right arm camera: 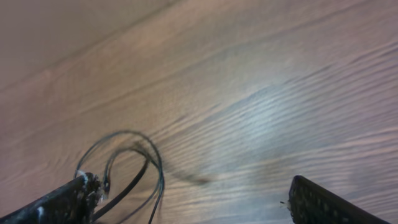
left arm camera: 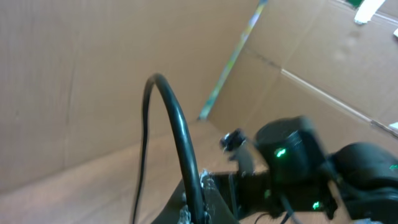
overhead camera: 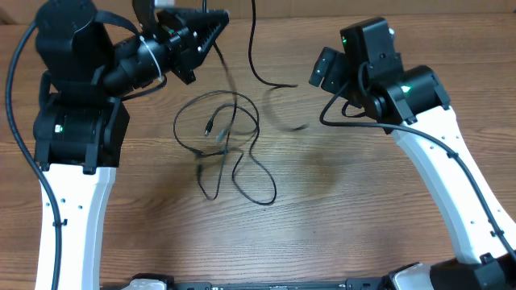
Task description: Untangle cables
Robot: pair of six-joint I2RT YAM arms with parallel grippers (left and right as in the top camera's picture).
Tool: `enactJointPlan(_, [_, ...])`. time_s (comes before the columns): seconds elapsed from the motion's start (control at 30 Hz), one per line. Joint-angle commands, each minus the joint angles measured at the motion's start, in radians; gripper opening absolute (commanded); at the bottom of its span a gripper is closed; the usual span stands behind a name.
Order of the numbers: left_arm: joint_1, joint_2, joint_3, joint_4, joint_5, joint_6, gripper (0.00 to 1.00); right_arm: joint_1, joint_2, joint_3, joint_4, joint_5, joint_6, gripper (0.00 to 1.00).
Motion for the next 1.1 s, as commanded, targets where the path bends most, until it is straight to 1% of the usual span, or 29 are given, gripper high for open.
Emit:
enactJointPlan(0.0, [-0.001, -0.029, 0.024, 0.091, 0.007, -0.077, 0.04, -0.005, 0.018, 0.01, -0.009, -0.1, -0.004, 0.97])
enactJointPlan(0.03, [-0.001, -0.027, 0.024, 0.119, -0.015, -0.104, 0.04, -0.005, 0.023, 0.01, -0.014, -0.114, -0.003, 0.97])
enactJointPlan(0.13, [-0.001, -0.027, 0.024, 0.203, -0.146, -0.228, 0.04, -0.005, 0.037, 0.01, -0.025, -0.124, -0.003, 0.97])
enactJointPlan(0.17, [-0.001, -0.027, 0.024, 0.259, -0.205, -0.309, 0.04, -0.004, 0.043, 0.009, -0.027, -0.125, -0.003, 0.97])
enactJointPlan(0.2, [-0.001, -0.027, 0.024, 0.295, -0.219, -0.346, 0.04, -0.004, 0.044, 0.009, -0.028, -0.128, -0.003, 0.97])
enactJointPlan(0.3, [-0.001, -0.027, 0.024, 0.414, -0.218, -0.416, 0.04, -0.003, 0.044, 0.009, -0.029, -0.149, -0.003, 0.97])
enactJointPlan(0.33, [-0.001, -0.027, 0.024, 0.496, -0.23, -0.465, 0.04, -0.003, 0.044, 0.009, -0.03, -0.173, -0.008, 0.97])
enactJointPlan(0.47, [-0.001, -0.028, 0.024, 0.613, -0.351, -0.556, 0.04, 0.0, 0.044, 0.009, -0.036, -0.2, -0.019, 0.97])
enactJointPlan(0.5, [-0.001, -0.028, 0.024, 0.638, -0.428, -0.559, 0.04, 0.004, 0.044, 0.009, -0.036, -0.219, -0.042, 0.97])
enactJointPlan(0.6, [-0.001, -0.027, 0.024, 0.633, -0.531, -0.53, 0.04, 0.013, 0.044, 0.009, -0.037, -0.229, -0.053, 0.97])
enactJointPlan(0.67, [-0.001, -0.026, 0.024, 0.616, -0.539, -0.483, 0.04, 0.019, 0.044, 0.009, -0.041, -0.229, -0.053, 0.97])
enactJointPlan(0.8, [-0.001, -0.026, 0.024, 0.51, -0.573, -0.385, 0.04, 0.031, 0.044, 0.009, -0.053, -0.229, -0.056, 0.97])
enactJointPlan(0.9, [-0.001, -0.026, 0.024, 0.39, -0.636, -0.292, 0.05, 0.039, 0.044, 0.009, -0.06, -0.229, -0.061, 0.97])
enactJointPlan(0.97, [-0.001, -0.024, 0.024, 0.297, -0.676, -0.208, 0.04, 0.042, 0.044, 0.007, -0.06, -0.237, -0.084, 0.97])
enactJointPlan(1.0, [-0.001, -0.023, 0.024, 0.198, -0.721, -0.135, 0.04, 0.042, 0.044, 0.002, -0.06, -0.241, -0.086, 0.97])
enactJointPlan(1.07, [-0.001, -0.023, 0.023, 0.085, -0.79, -0.091, 0.04, 0.042, 0.044, -0.008, -0.06, -0.24, -0.087, 0.97])
